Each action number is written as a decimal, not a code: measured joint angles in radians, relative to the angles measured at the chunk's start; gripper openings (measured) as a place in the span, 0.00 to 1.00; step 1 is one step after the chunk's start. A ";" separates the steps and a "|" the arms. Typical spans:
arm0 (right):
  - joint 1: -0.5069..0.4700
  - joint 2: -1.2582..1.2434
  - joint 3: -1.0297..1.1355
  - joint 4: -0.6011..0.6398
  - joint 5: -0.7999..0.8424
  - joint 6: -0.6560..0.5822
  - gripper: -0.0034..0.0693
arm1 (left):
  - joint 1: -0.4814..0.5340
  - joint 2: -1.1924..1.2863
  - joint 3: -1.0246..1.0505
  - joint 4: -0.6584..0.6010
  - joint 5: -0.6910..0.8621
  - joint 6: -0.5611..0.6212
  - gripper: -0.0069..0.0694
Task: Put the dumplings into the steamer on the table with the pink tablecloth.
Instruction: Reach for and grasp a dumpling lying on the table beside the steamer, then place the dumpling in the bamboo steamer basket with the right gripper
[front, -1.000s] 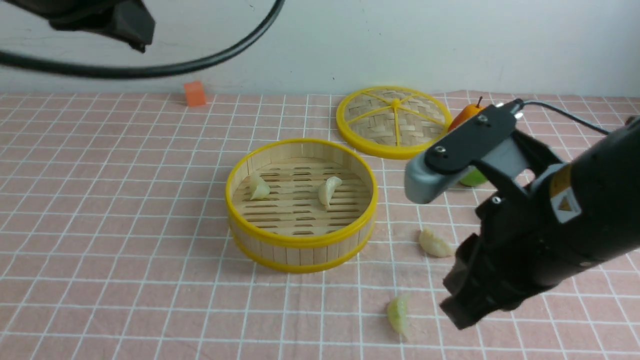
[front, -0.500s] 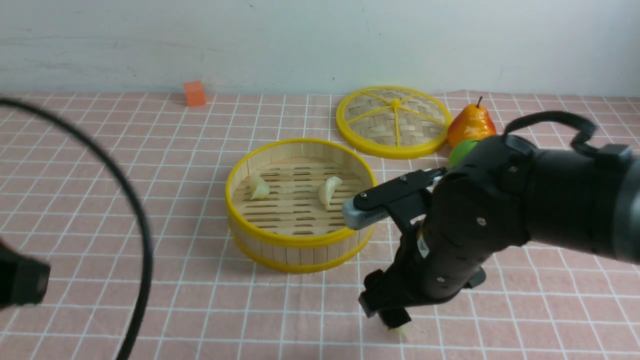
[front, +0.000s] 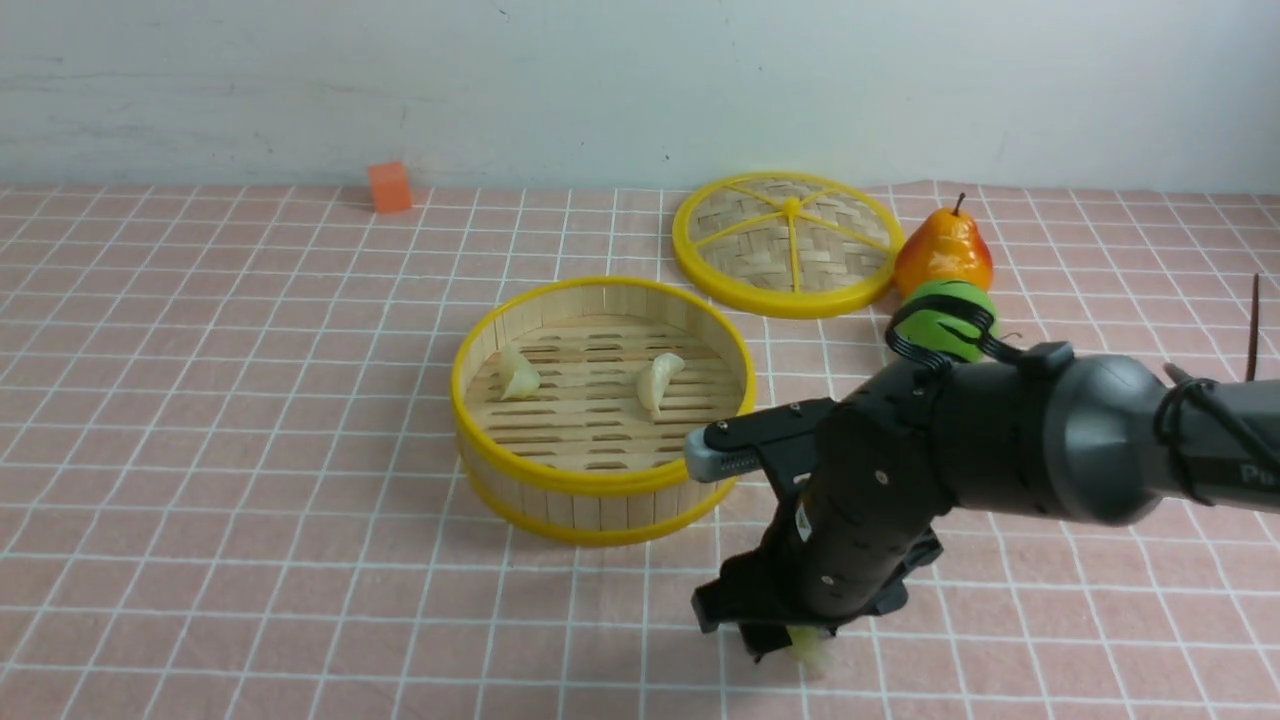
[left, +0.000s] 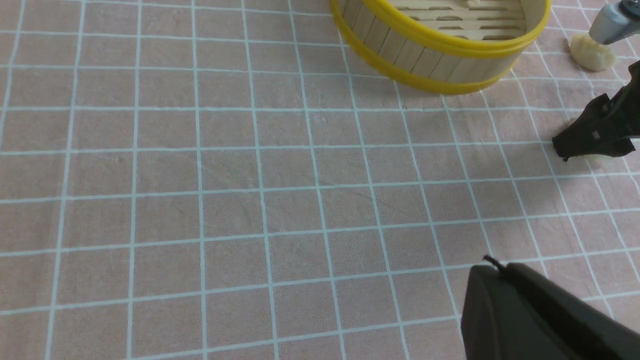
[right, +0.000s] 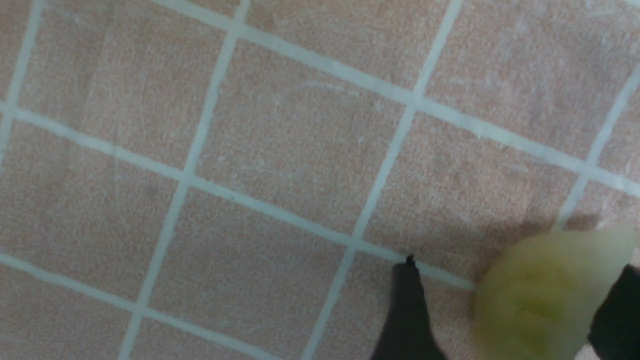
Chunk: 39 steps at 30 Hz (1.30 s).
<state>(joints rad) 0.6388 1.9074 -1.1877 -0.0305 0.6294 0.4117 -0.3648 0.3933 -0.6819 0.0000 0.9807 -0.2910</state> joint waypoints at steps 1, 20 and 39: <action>0.000 0.001 -0.002 -0.001 0.004 0.000 0.64 | 0.000 0.000 0.000 0.000 -0.003 0.000 0.07; 0.005 -0.039 -0.474 0.048 0.335 -0.401 0.34 | 0.000 -0.002 0.037 0.104 -0.030 0.006 0.07; 0.020 0.485 -0.975 0.088 0.315 -0.560 0.47 | 0.000 -0.002 0.080 0.113 -0.040 0.006 0.07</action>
<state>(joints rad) 0.6586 2.3927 -2.1628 0.0580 0.9446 -0.1485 -0.3648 0.3910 -0.6019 0.1134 0.9403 -0.2853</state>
